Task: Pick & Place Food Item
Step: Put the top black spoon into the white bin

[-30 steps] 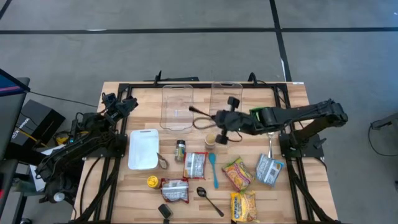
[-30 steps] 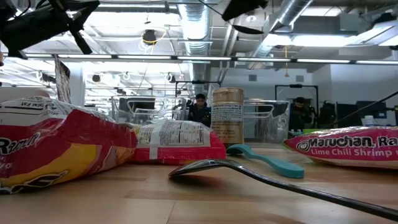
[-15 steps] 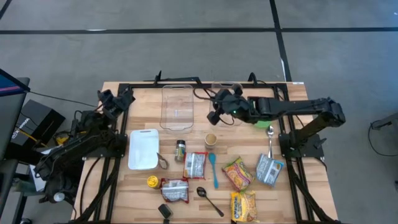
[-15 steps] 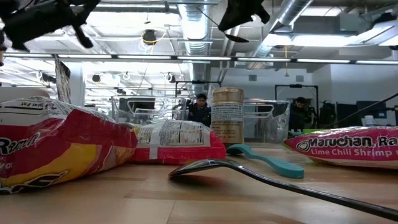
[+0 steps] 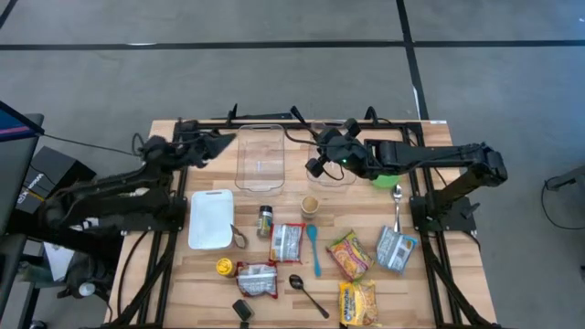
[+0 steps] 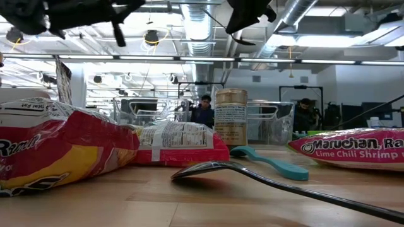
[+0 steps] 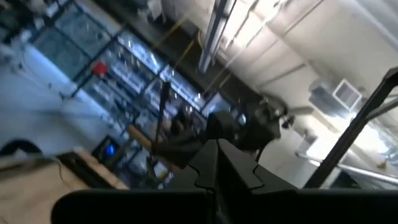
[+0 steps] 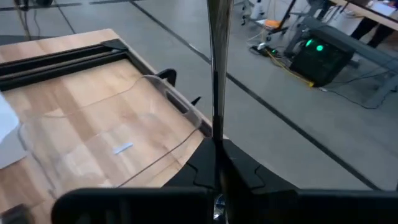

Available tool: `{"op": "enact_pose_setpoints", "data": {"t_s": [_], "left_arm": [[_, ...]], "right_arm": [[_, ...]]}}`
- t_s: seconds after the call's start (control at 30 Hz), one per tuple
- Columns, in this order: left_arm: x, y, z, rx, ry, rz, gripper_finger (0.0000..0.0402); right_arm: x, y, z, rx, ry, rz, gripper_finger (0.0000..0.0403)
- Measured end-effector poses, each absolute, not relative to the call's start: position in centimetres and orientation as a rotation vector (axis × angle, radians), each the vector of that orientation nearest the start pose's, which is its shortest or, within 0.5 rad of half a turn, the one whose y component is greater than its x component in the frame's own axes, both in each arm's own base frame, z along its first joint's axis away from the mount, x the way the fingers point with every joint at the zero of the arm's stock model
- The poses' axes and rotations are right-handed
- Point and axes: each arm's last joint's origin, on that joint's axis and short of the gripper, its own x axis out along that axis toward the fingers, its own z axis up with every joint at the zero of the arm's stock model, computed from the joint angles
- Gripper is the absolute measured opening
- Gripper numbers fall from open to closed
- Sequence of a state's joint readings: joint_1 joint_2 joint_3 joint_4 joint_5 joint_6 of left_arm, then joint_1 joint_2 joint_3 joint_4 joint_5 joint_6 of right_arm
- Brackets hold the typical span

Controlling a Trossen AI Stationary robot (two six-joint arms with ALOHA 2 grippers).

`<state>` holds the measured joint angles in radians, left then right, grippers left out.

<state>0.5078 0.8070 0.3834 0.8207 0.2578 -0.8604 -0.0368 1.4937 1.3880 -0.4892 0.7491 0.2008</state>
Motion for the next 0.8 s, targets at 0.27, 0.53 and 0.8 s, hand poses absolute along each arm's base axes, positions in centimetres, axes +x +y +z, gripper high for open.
{"op": "enact_pose_setpoints", "data": {"t_s": [0.27,0.53,0.8], "left_arm": [[18.8,7.4,26.9,-0.771,-0.328,0.071,0.0000],[20.1,6.7,26.0,-0.810,-0.306,0.135,0.0000],[20.7,6.3,25.2,-0.835,-0.284,0.182,0.0000]], "right_arm": [[33.9,-3.0,32.9,-0.051,0.551,-0.801,0.0002],[36.3,-1.0,30.8,-0.168,0.614,-0.770,0.0002],[36.7,-0.4,30.9,-0.171,0.609,-0.750,0.0002]]}}
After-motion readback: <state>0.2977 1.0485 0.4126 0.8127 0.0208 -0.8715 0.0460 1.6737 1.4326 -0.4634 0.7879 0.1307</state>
